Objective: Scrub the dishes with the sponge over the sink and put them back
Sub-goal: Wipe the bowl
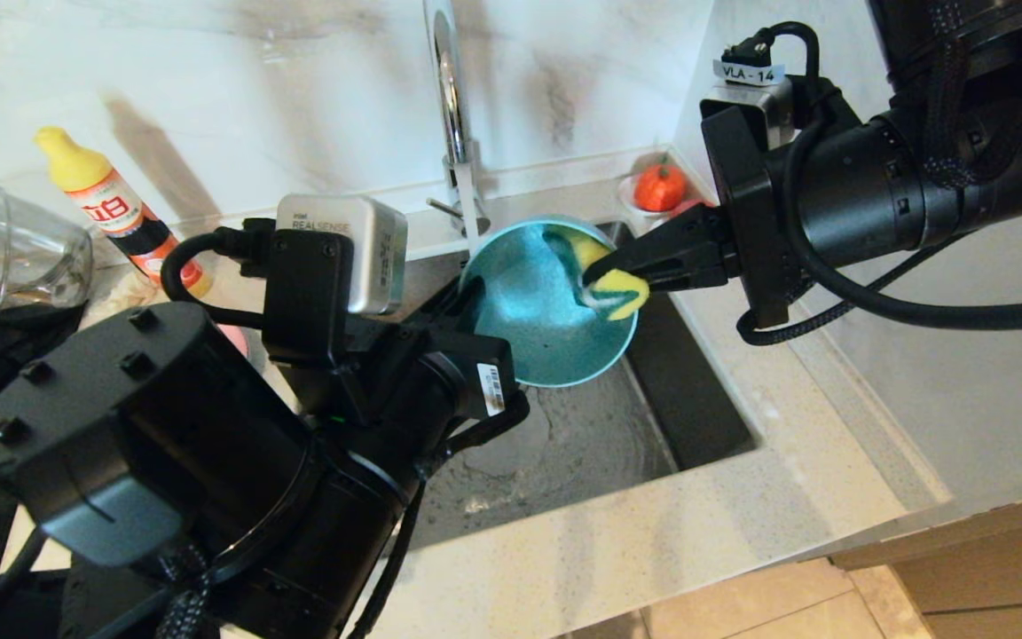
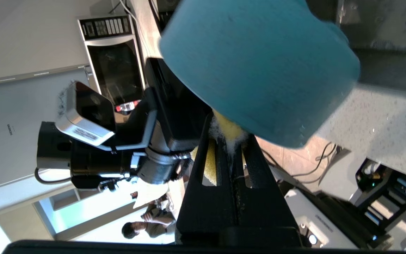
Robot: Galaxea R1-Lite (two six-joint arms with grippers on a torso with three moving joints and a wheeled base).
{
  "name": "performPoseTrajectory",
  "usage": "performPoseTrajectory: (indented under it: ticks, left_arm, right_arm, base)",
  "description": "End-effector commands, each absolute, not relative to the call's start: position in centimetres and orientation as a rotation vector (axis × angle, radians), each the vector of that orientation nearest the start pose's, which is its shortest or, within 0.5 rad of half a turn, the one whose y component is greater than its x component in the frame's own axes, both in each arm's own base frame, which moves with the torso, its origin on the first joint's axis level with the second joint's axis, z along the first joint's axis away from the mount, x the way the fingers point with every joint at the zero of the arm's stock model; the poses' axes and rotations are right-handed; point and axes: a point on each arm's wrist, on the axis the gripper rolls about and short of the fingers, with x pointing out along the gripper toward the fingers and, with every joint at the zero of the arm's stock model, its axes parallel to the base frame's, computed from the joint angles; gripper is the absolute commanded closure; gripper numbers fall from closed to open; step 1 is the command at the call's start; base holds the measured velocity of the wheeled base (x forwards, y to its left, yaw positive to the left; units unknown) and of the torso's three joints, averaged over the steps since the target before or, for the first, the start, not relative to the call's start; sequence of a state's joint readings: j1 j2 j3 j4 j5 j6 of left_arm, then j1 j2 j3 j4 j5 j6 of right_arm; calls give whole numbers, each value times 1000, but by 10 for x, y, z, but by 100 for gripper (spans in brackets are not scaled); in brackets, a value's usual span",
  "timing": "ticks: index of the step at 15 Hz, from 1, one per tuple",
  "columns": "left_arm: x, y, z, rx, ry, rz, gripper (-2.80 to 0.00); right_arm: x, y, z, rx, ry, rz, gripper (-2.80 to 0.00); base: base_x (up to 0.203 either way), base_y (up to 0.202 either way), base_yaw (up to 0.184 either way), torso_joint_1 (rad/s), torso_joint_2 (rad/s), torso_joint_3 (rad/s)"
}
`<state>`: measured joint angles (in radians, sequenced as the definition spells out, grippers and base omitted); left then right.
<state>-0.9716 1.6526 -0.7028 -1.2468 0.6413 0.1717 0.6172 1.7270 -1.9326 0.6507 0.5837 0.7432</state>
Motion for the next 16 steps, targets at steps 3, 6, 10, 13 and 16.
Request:
performPoseTrajectory:
  ticks: [3, 6, 10, 13, 16]
  left_arm:
    - [165, -229, 229, -46, -234, -330, 0]
    - [166, -231, 226, -41, -228, -331, 0]
    - [167, -232, 223, -34, -221, -332, 0]
    - [168, -232, 226, -48, -228, -327, 0]
    - [172, -230, 233, -75, -253, -305, 0]
  right_arm:
    - [237, 184, 358, 633, 899, 946, 0]
    - [238, 188, 356, 629, 908, 952, 0]
    - [232, 186, 364, 630, 862, 977, 0]
    - [224, 180, 368, 631, 869, 970, 0]
    - [215, 171, 366, 626, 920, 940, 0]
  base:
    - [0, 0, 0, 0, 0, 0]
    - [0, 0, 0, 0, 0, 0]
    - [0, 0, 0, 0, 0, 0]
    - [0, 0, 0, 0, 0, 0]
    - [0, 0, 0, 0, 0, 0]
